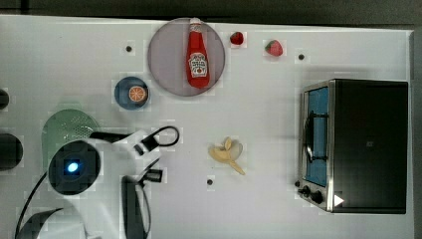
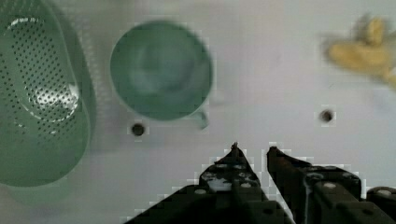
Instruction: Pick Banana and place it in mug.
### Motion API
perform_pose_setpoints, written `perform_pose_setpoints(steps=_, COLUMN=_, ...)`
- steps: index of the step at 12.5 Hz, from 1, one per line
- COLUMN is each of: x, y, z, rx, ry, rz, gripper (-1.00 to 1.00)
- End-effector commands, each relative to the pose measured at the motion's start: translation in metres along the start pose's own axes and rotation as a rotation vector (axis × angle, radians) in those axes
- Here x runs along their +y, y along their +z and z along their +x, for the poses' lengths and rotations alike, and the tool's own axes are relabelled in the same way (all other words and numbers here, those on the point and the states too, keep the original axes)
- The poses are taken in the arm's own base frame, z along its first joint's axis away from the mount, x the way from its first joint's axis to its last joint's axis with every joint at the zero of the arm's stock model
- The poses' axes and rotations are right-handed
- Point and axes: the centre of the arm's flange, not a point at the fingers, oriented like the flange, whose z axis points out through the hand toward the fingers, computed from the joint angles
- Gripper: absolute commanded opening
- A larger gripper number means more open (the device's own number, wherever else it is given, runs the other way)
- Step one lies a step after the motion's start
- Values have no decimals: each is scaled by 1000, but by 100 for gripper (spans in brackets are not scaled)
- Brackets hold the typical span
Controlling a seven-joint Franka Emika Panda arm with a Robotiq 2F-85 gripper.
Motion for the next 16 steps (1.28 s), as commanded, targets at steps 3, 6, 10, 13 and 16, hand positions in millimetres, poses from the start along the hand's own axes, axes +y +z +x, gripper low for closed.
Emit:
perform_pose_setpoints(steps=3, x=-25, y=17, z=22, rx=57, ry=237, rz=92, gripper=-46)
perform_pose_setpoints(steps=6, x=-38, y=62, z=39, rx=39, ry=231, rz=131, gripper=-46)
perform_pose_setpoints(steps=10, x=-48, y=112, z=54, rx=37, ry=252, rz=180, gripper=-38)
perform_pose_setpoints(steps=13, x=-46, y=111, z=63, rx=69, ry=343, rz=211, gripper=42)
perform_pose_setpoints(steps=16, x=-46, y=85, z=58, rx=96, ry=349, rz=209, gripper=99)
